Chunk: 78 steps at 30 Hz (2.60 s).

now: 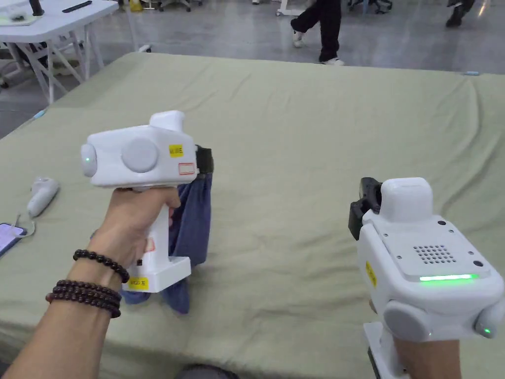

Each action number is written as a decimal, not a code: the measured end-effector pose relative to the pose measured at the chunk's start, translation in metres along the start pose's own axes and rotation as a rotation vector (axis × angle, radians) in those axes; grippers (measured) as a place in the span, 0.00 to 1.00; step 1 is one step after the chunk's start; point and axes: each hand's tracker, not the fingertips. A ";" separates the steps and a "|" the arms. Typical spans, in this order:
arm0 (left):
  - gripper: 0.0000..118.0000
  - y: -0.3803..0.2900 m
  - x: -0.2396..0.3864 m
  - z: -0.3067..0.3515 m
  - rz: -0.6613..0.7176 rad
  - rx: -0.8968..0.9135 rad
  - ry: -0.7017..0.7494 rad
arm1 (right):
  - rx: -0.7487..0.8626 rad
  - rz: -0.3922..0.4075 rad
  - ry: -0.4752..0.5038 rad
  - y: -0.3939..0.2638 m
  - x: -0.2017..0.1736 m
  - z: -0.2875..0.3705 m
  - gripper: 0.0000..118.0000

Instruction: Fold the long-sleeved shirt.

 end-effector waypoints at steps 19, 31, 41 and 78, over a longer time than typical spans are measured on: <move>0.13 -0.090 0.325 -0.207 -0.254 -0.278 -0.465 | -0.019 -0.092 -0.438 -0.004 0.163 0.088 0.00; 0.99 -0.086 0.166 -0.059 -0.124 0.211 -0.204 | -0.093 -0.147 -0.314 -0.005 0.137 0.067 0.00; 0.00 -0.173 0.068 0.035 -0.146 0.330 0.171 | -0.137 -0.085 -0.255 -0.016 0.100 0.059 0.00; 0.00 -0.061 0.117 -0.295 -0.101 -0.586 0.023 | -0.353 -0.176 -0.308 -0.057 0.160 0.029 0.05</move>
